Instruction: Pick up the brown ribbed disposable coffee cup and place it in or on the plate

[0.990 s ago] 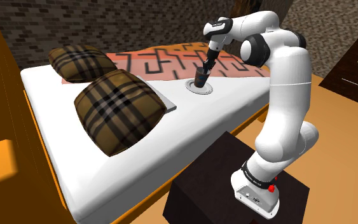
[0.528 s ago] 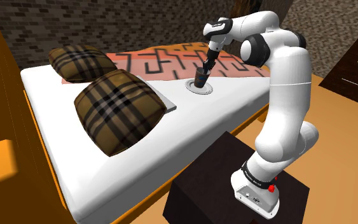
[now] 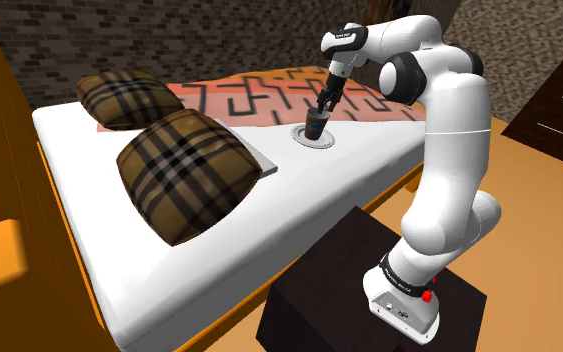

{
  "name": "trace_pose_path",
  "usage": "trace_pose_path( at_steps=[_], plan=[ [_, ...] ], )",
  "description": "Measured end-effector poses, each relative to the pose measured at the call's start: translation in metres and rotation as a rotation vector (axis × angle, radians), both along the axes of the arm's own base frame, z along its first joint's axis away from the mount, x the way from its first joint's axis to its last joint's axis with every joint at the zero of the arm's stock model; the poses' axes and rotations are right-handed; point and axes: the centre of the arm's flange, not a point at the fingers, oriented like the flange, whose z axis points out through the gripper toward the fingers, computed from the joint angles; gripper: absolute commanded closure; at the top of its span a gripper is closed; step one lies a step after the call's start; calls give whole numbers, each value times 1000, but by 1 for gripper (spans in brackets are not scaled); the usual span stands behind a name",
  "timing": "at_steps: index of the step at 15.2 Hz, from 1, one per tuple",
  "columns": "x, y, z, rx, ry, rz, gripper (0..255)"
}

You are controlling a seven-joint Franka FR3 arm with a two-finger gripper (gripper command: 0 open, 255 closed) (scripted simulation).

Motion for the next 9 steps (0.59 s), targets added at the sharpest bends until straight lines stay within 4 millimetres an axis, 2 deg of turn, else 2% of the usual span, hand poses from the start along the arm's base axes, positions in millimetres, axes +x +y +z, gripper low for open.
trace_pose_path(
  at_steps=[2,3,9],
  plan=[
    [1,-3,26,-1,-1,0,0],
    [1,-4,32,-1,-1,0,0],
    [1,-6,36,0,0,0,0]
  ],
)
